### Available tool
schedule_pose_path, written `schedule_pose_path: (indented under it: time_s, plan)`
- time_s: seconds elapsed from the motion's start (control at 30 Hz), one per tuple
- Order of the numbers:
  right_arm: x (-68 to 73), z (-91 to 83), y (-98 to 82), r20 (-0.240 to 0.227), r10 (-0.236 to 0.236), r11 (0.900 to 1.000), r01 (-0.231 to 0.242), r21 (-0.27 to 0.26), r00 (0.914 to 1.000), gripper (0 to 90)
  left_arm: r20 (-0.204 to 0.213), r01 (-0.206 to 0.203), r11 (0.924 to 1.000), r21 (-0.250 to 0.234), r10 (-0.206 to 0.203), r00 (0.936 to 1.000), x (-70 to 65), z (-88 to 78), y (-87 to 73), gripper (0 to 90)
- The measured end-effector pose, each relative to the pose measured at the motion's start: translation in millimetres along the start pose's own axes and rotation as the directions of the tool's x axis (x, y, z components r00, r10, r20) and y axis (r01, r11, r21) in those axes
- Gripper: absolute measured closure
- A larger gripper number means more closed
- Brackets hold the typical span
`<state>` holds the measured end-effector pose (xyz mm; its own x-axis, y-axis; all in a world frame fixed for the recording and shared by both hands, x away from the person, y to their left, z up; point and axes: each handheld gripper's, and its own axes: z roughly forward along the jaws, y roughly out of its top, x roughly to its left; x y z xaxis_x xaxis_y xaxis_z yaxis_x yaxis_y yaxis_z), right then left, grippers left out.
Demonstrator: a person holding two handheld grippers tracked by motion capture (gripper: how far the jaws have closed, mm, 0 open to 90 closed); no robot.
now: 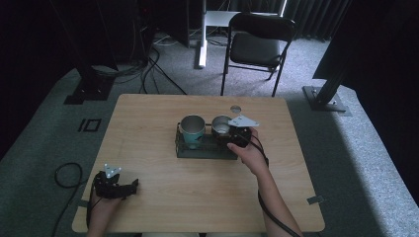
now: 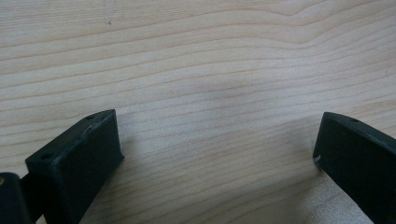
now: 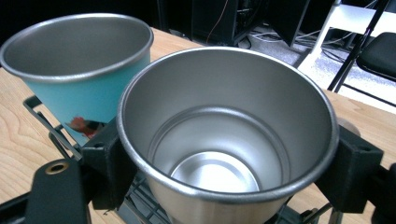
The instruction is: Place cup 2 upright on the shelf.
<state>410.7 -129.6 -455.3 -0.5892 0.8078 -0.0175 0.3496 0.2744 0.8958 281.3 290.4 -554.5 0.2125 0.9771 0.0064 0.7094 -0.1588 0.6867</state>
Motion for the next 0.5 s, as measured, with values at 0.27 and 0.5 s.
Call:
schedule_pose_path:
  time_s: [0.27, 0.5]
  plan:
    - [1.7, 7.2, -7.8, 0.001, 0.008, 1.0, -0.008, 0.023, 1.0, 18.2, 0.0, 0.0, 1.0, 0.0, 0.0, 1.0, 0.0, 0.0, 0.0, 1.4]
    - [3.1, 10.5, -11.0, 0.001, 0.002, 0.999, -0.002, 0.035, 1.0, 18.2, 0.0, 0.0, 1.0, 0.0, 0.0, 1.0, 0.0, 0.0, 0.0, 1.4]
